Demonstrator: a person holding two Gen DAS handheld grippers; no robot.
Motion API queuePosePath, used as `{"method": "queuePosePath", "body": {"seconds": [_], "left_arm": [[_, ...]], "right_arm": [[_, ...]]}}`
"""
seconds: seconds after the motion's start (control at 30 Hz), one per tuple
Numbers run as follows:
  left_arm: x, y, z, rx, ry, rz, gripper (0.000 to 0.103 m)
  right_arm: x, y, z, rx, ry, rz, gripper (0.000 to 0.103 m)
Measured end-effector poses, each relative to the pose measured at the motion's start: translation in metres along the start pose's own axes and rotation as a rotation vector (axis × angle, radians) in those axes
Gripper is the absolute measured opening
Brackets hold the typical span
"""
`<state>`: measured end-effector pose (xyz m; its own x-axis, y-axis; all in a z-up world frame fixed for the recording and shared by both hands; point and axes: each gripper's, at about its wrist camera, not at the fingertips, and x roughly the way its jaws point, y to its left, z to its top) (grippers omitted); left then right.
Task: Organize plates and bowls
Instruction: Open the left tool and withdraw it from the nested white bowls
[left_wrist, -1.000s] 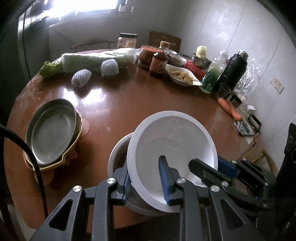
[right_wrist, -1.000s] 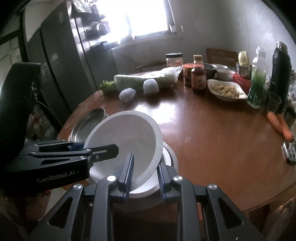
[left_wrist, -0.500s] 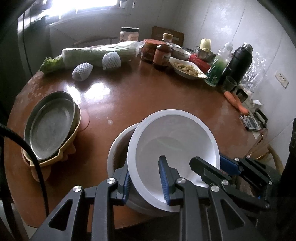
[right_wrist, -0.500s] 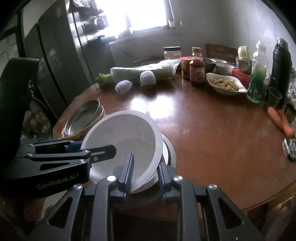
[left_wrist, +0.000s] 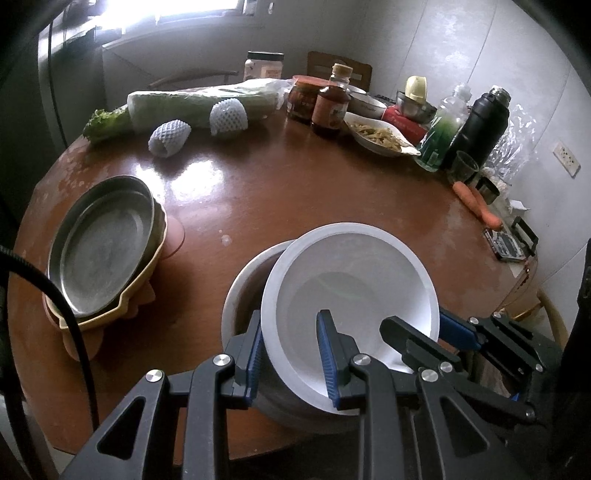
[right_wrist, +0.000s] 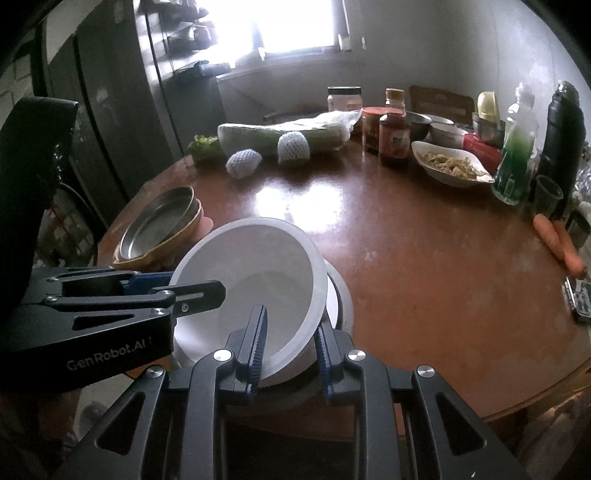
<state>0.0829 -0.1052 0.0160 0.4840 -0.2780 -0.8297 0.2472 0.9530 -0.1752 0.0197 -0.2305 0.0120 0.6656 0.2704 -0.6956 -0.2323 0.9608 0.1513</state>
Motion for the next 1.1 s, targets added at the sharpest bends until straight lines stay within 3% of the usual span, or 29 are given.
{"method": "queuePosePath", "body": {"seconds": [1.1], "left_arm": [[-0.024, 0.003, -0.001, -0.010, -0.063, -0.007, 0.028]], "right_arm": [[-0.012, 0.001, 0.005, -0.003, -0.031, -0.014, 0.031]]}}
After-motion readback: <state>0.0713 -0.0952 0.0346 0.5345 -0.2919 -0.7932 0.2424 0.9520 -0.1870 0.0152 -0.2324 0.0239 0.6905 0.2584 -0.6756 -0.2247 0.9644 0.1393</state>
